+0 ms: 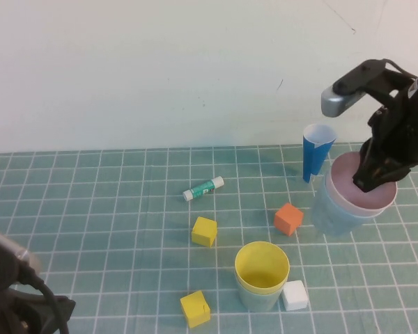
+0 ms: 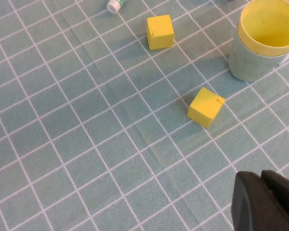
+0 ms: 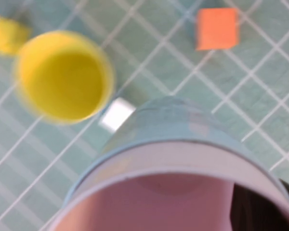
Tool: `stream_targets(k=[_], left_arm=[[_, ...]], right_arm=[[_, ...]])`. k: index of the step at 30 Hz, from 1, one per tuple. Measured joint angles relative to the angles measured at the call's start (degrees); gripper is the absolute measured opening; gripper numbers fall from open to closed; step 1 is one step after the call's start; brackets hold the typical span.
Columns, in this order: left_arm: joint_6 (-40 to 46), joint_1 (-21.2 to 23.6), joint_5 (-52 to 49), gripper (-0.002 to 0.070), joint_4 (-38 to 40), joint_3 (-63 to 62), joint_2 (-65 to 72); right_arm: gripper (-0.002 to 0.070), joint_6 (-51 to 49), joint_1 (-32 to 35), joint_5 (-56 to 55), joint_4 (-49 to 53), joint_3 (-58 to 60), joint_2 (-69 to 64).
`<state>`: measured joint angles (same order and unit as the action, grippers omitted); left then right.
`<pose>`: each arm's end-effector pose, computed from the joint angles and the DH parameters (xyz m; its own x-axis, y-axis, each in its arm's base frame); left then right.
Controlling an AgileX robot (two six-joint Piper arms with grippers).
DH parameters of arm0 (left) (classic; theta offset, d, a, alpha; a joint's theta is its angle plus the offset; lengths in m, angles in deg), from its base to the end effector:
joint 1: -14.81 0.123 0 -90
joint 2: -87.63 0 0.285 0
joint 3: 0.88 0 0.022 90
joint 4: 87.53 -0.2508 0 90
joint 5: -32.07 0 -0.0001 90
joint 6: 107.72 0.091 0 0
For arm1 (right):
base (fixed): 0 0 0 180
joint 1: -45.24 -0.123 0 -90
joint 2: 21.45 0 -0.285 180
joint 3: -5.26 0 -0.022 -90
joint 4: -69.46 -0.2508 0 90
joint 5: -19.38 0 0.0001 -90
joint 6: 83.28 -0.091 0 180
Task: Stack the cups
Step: Place the blue cup on the yellow cup
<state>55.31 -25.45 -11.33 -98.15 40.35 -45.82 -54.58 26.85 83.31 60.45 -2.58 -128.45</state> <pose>0.1007 -0.0701 0.3027 -0.5820 0.2848 -0.7617 0.4808 0.8759 -0.0399 0.3385 0.1260 0.2912 -0.6764 -0.6611 -0.3247 -0.6986 0.7155 -0.0015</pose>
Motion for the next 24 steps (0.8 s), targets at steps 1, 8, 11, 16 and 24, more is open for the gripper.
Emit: stream_targets(k=[1,8,11,16,24], left_arm=[[0.0,0.0,0.0,-0.0001,0.0,0.0,0.0],[0.0,0.0,0.11,-0.0001,0.0,0.22,0.0],[0.0,0.0,0.5,-0.0001,0.0,1.22,0.0],[0.11,0.0,0.3,-0.0001,0.0,2.27,0.0],[0.11,0.0,0.27,-0.0001,0.0,2.26,0.0]], right_arm=[[0.0032,0.3,-1.04,1.11,0.0,0.0,1.21],[0.0032,0.95,-10.1,0.5,0.0,0.0,1.79],[0.0032,1.05,-12.73,-2.08,-0.1,0.0,-0.59],[0.0032,-0.26,-13.76,-6.58,-0.1,0.0,-5.29],[0.0055,-0.79,-13.76,-8.94,-0.2,0.0,-9.17]])
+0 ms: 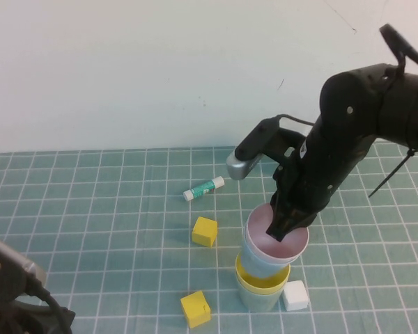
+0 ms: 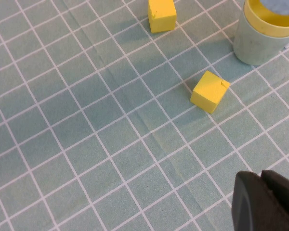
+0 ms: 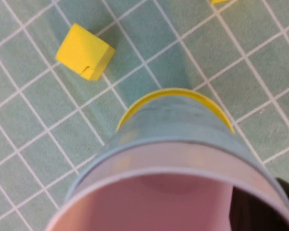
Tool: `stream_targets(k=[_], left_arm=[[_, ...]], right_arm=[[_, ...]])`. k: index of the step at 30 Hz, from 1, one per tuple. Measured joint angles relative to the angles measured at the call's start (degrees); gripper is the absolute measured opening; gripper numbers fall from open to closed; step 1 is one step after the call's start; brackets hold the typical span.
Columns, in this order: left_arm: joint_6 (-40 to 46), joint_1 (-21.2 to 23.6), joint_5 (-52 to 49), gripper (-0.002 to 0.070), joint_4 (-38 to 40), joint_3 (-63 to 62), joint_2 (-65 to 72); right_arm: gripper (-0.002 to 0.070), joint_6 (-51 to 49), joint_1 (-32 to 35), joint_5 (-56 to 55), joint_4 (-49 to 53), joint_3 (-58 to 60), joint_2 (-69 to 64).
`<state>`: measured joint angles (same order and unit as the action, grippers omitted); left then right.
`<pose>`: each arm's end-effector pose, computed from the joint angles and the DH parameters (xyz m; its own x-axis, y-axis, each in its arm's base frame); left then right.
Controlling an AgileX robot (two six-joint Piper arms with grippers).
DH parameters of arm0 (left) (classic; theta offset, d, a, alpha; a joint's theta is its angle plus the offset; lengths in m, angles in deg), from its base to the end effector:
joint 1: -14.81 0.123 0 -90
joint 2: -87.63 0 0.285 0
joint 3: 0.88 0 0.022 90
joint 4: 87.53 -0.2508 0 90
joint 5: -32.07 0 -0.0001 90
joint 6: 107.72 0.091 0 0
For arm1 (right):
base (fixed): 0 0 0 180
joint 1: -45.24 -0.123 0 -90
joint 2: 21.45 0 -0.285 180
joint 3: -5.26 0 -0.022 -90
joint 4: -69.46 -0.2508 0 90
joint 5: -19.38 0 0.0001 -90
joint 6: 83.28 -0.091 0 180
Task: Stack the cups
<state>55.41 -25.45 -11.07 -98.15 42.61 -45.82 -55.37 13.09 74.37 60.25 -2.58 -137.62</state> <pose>0.0998 -0.0695 0.2905 -0.6009 0.3038 -0.7393 0.4816 0.8758 -0.0316 0.3298 0.2214 0.2345 -0.5322 -0.7844 -0.3186 -0.8281 0.5606 0.0032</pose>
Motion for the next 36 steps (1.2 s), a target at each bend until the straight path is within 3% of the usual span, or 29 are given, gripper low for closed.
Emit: stream_targets(k=[2,7,10,14,21,29,36], left_arm=[[0.0,0.0,0.0,-0.0001,0.0,0.0,0.0],[0.0,0.0,0.0,-0.0001,0.0,0.0,0.0],[0.0,0.0,0.0,-0.0001,-0.03,0.0,0.0],[0.0,0.0,1.58,-0.0001,-0.34,0.0,-0.79],[0.0,0.0,5.02,-0.0001,-4.1,0.0,-5.47],[0.12,0.0,5.27,-0.0001,-6.91,0.29,-12.18],[0.12,0.0,8.66,-0.0001,-8.09,7.86,-14.0]], right_arm=[[0.0092,-0.2,0.0,0.0,0.15,0.0,-0.71],[0.0287,-1.05,0.0,-0.27,0.24,0.0,-1.53],[0.0324,-2.25,0.0,0.46,1.59,-0.44,-0.93],[0.0268,-3.16,0.0,0.08,2.7,0.15,4.92],[0.0032,-3.16,0.0,-11.66,0.48,14.0,28.06],[-0.0001,-0.74,0.0,-23.59,-0.74,36.06,55.33],[-0.0001,1.18,0.0,-26.27,-1.68,46.06,76.21]])
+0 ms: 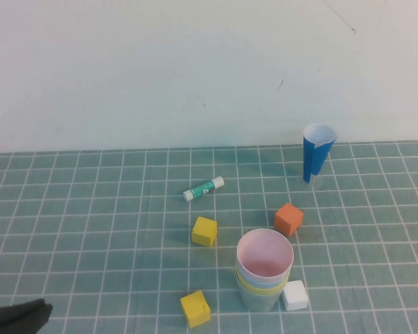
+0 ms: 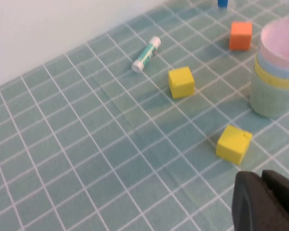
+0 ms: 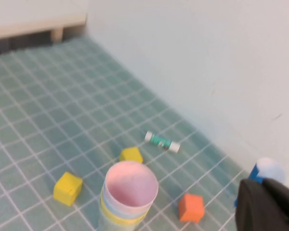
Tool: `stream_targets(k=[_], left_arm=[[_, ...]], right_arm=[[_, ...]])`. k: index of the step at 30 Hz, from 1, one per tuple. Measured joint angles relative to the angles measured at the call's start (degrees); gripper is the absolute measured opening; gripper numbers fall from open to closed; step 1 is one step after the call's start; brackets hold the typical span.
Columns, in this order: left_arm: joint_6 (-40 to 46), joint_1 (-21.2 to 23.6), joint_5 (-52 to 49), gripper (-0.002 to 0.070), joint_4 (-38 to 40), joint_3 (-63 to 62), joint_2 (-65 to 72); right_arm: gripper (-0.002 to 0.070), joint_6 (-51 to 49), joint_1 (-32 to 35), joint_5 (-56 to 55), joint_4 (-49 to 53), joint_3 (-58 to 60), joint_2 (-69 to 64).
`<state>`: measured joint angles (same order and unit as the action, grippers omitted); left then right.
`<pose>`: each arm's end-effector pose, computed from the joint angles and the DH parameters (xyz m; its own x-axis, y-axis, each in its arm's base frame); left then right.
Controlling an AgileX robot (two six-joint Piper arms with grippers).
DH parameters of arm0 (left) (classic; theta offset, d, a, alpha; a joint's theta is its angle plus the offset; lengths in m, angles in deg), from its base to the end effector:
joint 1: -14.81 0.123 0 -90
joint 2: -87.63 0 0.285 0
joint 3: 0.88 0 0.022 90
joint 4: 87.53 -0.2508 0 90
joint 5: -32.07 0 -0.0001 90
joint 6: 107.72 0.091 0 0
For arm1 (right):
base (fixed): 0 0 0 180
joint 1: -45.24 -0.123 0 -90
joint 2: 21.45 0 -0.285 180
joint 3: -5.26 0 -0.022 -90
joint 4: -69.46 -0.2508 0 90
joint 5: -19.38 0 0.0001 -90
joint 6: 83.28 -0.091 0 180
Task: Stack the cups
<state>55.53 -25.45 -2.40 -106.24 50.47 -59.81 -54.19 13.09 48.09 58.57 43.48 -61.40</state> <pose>0.0768 -0.0433 0.2842 -0.3560 0.2756 -0.8929 0.5050 0.8607 0.0644 0.0882 0.0652 0.3532 -0.0243 -0.4081 -0.9126 -0.6490 0.7008 -0.2961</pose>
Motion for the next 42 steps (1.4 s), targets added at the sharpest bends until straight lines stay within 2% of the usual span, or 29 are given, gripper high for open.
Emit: stream_targets(k=[7,27,32,37,39,42], left_arm=[[0.0,0.0,2.32,-0.0001,-0.09,5.85,0.0],[0.21,0.0,1.08,-0.0001,-0.23,7.95,0.0],[0.21,0.0,1.08,-0.0001,-0.23,7.95,0.0],[0.21,0.0,1.08,-0.0001,-0.23,7.95,0.0],[0.21,0.0,1.08,-0.0001,-0.23,7.95,0.0],[0.21,0.0,1.08,-0.0001,-0.23,7.95,0.0]], right_arm=[[-0.0001,-0.74,0.0,0.06,-0.09,4.31,9.73],[-0.0001,-2.55,0.0,2.41,-0.22,5.14,9.98],[-0.0001,-6.97,0.0,4.3,4.02,5.37,10.01],[-0.0001,-12.73,0.13,0.88,10.24,8.9,10.38],[-0.0001,-15.91,1.8,-0.28,10.89,11.97,11.47],[-0.0001,-17.38,7.85,-2.82,10.89,17.98,13.75]])
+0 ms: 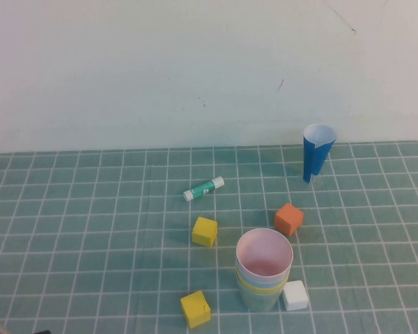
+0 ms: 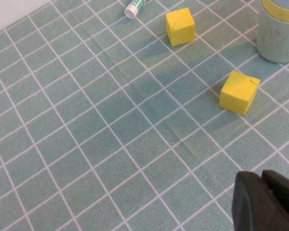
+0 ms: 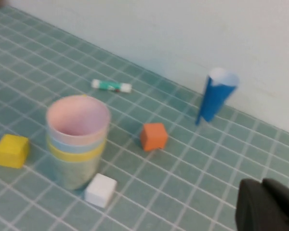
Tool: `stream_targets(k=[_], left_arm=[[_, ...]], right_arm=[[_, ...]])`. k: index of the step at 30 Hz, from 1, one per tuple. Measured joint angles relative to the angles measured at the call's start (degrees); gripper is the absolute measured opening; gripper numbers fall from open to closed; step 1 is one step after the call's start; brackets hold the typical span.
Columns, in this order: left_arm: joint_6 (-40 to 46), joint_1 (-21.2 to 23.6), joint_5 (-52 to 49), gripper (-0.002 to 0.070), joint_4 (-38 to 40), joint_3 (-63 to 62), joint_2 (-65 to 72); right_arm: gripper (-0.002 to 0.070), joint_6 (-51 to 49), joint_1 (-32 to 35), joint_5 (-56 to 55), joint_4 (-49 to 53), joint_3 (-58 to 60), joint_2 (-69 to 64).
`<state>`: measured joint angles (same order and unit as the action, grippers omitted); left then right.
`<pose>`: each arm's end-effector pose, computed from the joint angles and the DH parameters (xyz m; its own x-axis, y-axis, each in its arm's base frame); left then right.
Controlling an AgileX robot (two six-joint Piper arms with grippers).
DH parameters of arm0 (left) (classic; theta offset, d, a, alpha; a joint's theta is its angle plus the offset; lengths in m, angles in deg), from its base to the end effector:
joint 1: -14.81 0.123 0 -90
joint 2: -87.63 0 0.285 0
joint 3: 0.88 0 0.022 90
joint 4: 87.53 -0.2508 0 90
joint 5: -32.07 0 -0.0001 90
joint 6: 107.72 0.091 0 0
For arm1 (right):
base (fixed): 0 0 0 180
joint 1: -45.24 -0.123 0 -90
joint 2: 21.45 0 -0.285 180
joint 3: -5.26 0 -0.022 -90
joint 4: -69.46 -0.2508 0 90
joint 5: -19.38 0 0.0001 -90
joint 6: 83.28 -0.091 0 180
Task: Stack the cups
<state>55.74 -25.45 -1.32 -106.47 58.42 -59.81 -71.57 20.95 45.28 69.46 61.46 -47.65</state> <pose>0.0758 -0.0428 0.2403 -0.4295 0.3513 -0.8319 0.5185 0.8502 0.0914 0.0696 0.0314 0.2751 -0.1968 -0.3115 -0.9297 -0.4609 0.8663 -0.1927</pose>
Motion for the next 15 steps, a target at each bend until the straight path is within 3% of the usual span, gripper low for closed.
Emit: stream_targets(k=[7,15], left_arm=[[0.0,0.0,0.0,-0.0001,0.0,0.0,0.0],[-0.1,0.0,0.0,-0.0001,0.0,0.0,0.0]], right_arm=[[-0.0001,3.13,17.9,-10.65,0.0,13.45,8.58],[-0.0001,1.51,24.5,-10.37,0.0,19.67,17.91]])
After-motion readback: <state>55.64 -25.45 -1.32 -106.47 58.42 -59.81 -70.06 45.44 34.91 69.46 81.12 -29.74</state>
